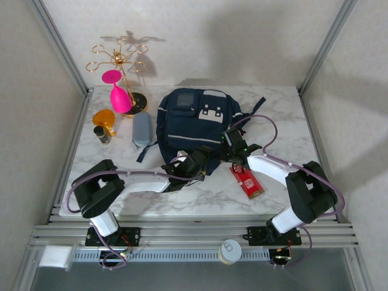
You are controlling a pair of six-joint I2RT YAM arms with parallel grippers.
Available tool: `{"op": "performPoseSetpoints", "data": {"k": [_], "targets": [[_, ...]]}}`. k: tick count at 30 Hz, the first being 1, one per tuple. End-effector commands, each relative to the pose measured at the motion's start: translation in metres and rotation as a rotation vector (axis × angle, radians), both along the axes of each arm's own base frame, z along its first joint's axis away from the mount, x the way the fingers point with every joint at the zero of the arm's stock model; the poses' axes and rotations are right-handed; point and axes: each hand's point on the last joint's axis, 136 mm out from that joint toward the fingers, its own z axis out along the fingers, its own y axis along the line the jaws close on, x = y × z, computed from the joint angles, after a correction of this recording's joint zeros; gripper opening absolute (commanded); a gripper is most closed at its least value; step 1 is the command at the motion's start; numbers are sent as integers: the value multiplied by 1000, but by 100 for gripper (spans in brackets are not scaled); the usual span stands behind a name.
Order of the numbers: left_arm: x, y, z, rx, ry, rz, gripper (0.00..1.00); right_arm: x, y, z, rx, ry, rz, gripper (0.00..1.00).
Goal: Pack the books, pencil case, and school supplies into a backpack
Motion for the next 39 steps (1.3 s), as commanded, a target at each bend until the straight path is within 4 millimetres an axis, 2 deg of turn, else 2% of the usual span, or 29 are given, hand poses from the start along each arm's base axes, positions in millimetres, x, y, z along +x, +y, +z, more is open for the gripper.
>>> {"op": "performPoseSetpoints", "data": {"k": [1, 3, 5, 7, 9, 12, 13, 18, 24, 28, 33, 39], "targets": [[13, -6, -16, -27, 51, 44, 79, -9, 7, 4, 8, -6, 41, 0], [20, -6, -28, -40, 67, 57, 72, -11, 7, 3, 1, -4, 47, 0], [24, -6, -40, -14, 89, 58, 60, -12, 7, 2, -6, -2, 46, 0], [24, -3, -51, -4, 111, 54, 39, -13, 4, -1, -20, 5, 31, 0], [23, 6, -57, 12, 115, 69, 24, -13, 0, -1, -32, 3, 17, 0], [21, 16, -52, 35, 94, 51, 3, -11, -8, 0, -68, -3, -11, 0], [20, 21, -47, 56, 78, 41, 0, -10, -11, 1, -84, -8, -25, 0], [4, 58, -23, 118, 14, 18, 0, -8, -35, 1, -170, -14, -103, 0], [-14, 113, -8, 247, -15, -44, 0, -4, -55, 2, -207, -16, -180, 0], [-12, 144, 9, 317, -78, -55, 0, 11, -65, -1, -210, -15, -238, 0], [-5, 163, 12, 397, -69, -95, 0, 20, -50, -1, -196, -2, -201, 0], [-1, 172, 8, 391, -67, -121, 0, 1, -30, 16, -125, -8, -79, 0]]}}
